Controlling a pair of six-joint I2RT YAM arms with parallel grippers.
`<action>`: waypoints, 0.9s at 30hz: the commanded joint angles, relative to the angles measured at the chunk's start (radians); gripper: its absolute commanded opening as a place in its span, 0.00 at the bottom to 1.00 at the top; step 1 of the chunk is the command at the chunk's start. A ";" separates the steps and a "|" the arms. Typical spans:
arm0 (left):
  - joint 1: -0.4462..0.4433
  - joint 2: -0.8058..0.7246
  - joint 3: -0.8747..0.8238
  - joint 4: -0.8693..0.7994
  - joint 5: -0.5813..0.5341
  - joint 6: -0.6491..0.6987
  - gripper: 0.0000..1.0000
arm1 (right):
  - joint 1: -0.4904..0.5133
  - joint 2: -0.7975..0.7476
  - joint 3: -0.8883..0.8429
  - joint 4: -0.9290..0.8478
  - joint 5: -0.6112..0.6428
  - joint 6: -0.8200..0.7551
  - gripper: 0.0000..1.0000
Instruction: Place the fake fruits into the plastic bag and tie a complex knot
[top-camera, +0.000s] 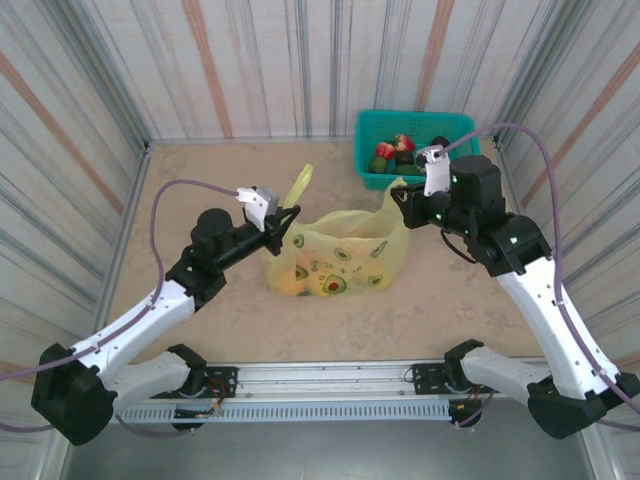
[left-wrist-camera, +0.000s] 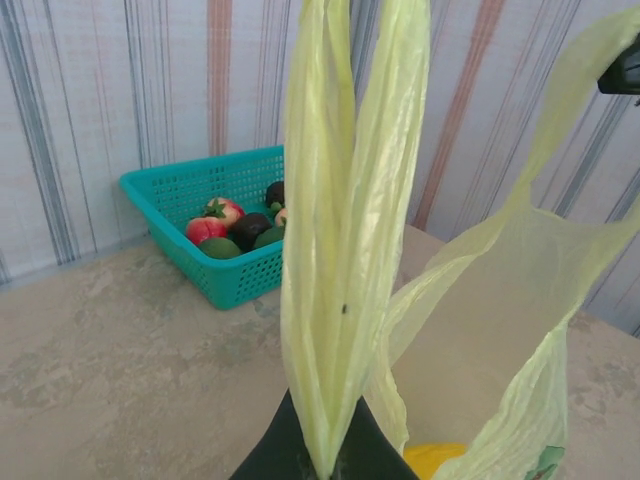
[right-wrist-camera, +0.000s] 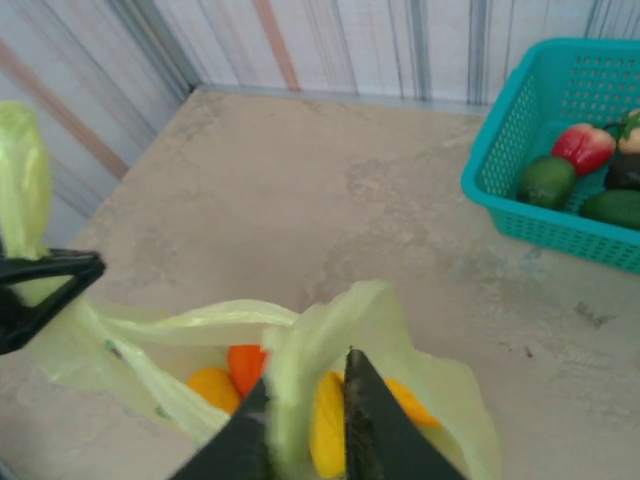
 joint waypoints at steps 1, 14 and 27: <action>0.024 -0.039 0.033 -0.014 -0.027 0.036 0.00 | 0.015 0.050 0.065 0.063 0.046 -0.014 0.00; 0.127 -0.126 0.030 -0.064 -0.049 0.064 0.00 | 0.192 0.306 0.385 -0.137 0.381 0.214 0.00; 0.216 -0.061 0.035 -0.003 -0.094 0.040 0.00 | 0.331 0.295 0.359 -0.141 0.314 0.174 0.19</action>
